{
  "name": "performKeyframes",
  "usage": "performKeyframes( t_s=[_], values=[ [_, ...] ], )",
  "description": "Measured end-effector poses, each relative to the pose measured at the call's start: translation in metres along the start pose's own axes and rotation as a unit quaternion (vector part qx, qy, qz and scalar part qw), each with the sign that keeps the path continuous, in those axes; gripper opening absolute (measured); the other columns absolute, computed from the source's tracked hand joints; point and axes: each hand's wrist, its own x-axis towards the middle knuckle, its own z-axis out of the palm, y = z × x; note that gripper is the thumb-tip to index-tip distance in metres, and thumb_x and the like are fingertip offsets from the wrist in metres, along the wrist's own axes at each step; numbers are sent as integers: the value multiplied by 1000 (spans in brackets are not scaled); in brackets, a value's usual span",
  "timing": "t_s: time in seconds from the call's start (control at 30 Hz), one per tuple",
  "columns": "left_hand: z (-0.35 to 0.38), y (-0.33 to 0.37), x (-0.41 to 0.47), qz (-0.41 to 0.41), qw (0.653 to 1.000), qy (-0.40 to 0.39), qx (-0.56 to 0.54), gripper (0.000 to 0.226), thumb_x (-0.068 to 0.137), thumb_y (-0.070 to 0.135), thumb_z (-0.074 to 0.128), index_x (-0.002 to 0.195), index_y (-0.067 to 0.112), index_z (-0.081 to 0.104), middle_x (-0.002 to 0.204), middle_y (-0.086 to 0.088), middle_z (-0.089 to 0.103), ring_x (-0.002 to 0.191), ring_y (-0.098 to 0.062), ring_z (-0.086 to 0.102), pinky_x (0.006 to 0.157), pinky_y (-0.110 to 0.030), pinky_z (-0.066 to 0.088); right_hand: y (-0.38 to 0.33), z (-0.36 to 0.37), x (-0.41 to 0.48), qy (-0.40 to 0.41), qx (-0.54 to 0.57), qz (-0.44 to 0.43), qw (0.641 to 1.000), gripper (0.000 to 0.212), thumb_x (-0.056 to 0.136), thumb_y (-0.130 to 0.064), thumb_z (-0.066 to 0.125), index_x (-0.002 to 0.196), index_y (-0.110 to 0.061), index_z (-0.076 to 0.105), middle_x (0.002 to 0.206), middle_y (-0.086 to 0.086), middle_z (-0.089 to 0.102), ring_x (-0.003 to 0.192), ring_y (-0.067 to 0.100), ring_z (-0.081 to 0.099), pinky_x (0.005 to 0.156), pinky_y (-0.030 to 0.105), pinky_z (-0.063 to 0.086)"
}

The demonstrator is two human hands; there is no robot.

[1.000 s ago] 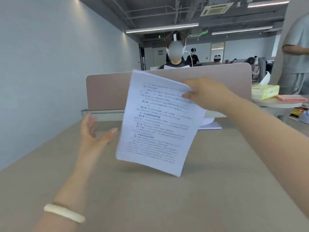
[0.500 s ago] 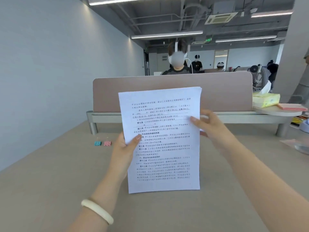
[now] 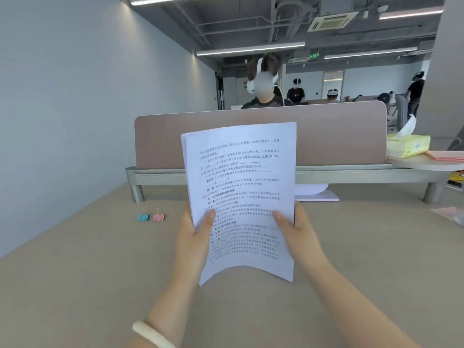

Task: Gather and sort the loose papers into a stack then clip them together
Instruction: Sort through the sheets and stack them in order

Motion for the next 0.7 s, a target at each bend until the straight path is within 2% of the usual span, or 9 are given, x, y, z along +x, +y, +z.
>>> performKeyframes(
  t_s=[0.07,0.17,0.23,0.3,0.37,0.43,0.53,0.63,0.7],
  values=[
    [2,-4,-2,-2,1000,14,2,20,96,23,51,101,41,58,97,28,67,91,16,62,70,-6,47,6,3,1,2,-2,7,1000,26,99,-19,45,119,-35,47,107,-26,61,93,-17,57,63,-1,44],
    [-2,0,0,11,999,31,-4,20,95,24,52,111,34,58,107,22,68,98,6,64,83,-21,49,0,2,6,-2,6,9,1000,20,99,-22,45,110,-39,48,101,-26,63,84,-19,59,61,3,45],
    [-6,0,1,13,999,30,-12,21,94,22,55,109,35,59,103,23,69,96,8,65,78,-18,50,4,1,8,-12,5,4,1000,18,99,-25,46,109,-40,49,105,-24,65,90,-16,61,71,8,48],
    [-8,-5,-1,-5,1000,24,-12,19,93,21,56,102,38,58,97,26,69,93,12,64,70,-10,51,9,2,6,-16,-1,12,1000,23,98,-28,47,120,-34,48,112,-22,64,103,-6,61,88,24,50],
    [-8,-9,-3,-23,1000,18,-12,17,93,25,55,100,40,58,96,25,70,93,9,65,71,-14,52,11,2,4,-13,-3,16,1000,29,98,-29,46,127,-29,46,116,-20,62,111,3,60,94,31,48],
    [-7,-8,-3,-20,1000,20,-11,15,95,27,53,99,41,56,91,34,68,88,15,63,74,-16,49,9,1,3,-13,-8,14,1000,28,99,-27,45,127,-28,47,113,-21,61,106,-5,59,84,18,48],
    [-7,-1,-5,3,1000,29,-3,16,96,25,50,96,41,53,84,42,63,81,23,60,71,-9,48,2,-2,3,-15,3,12,1000,21,100,-20,43,118,-31,45,102,-29,58,80,-27,55,62,-3,43],
    [-9,-2,-6,7,999,34,-7,16,95,25,53,97,41,54,90,34,67,86,18,62,75,-12,50,4,-1,2,-23,-4,6,1000,23,100,-19,42,118,-34,44,105,-29,57,78,-30,54,61,-5,41],
    [-10,-7,-5,0,1000,21,-1,19,95,22,52,97,41,52,86,42,63,83,22,60,74,-11,47,11,0,1,-38,-10,12,999,26,100,-20,43,117,-39,45,109,-28,58,88,-26,55,69,0,44]
  ],
)
